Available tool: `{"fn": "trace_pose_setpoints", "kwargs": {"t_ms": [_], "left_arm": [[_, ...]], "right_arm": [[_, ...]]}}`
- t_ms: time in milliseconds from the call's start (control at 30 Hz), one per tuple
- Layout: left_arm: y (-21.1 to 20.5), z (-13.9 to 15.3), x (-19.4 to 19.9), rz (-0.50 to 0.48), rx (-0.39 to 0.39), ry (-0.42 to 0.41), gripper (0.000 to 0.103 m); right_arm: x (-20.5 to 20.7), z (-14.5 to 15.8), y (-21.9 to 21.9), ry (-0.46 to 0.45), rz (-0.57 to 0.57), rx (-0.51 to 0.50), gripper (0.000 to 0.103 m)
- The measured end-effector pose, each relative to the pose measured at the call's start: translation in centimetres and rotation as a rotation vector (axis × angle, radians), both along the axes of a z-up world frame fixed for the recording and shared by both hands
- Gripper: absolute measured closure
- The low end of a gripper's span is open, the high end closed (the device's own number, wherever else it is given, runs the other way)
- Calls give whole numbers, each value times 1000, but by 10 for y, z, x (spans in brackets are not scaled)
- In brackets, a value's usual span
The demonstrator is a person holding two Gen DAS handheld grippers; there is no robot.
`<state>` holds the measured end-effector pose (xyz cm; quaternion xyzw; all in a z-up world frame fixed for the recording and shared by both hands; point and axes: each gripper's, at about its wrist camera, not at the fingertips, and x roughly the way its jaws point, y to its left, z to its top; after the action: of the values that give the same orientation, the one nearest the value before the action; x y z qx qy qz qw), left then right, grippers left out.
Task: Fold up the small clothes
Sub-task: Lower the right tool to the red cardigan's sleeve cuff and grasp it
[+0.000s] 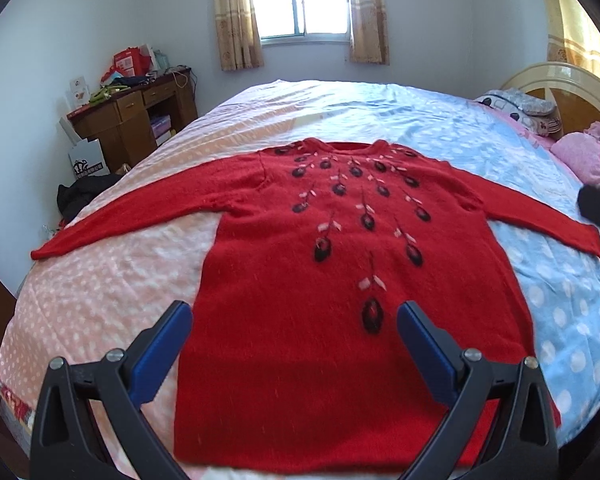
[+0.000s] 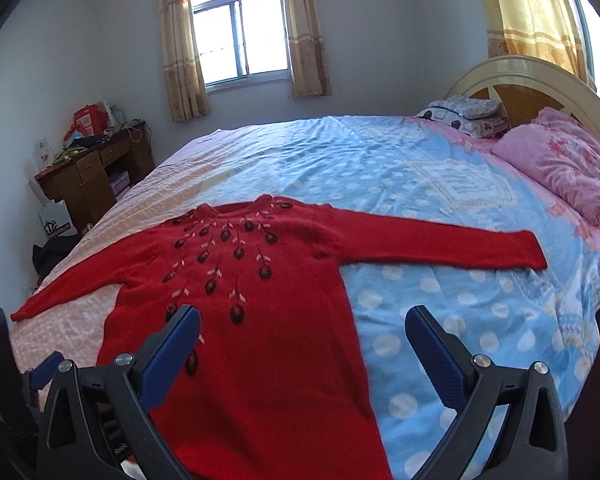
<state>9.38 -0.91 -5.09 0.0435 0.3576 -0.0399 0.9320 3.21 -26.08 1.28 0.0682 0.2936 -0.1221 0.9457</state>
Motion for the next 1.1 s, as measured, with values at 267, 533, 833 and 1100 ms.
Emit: {"fn": "trace_pose_setpoints", "kwargs": {"t_ms": [267, 533, 833, 1100], "left_arm": [[9, 20, 55, 33, -18, -23, 0], [21, 23, 116, 53, 45, -96, 0], [38, -32, 185, 92, 105, -63, 0], [52, -68, 204, 156, 59, 63, 0]], "right_arm": [[74, 42, 3, -18, 62, 123, 1], [131, 14, -32, 2, -5, 149, 1], [88, -56, -211, 89, -452, 78, 14], [40, -50, -358, 35, -791, 129, 14]]}}
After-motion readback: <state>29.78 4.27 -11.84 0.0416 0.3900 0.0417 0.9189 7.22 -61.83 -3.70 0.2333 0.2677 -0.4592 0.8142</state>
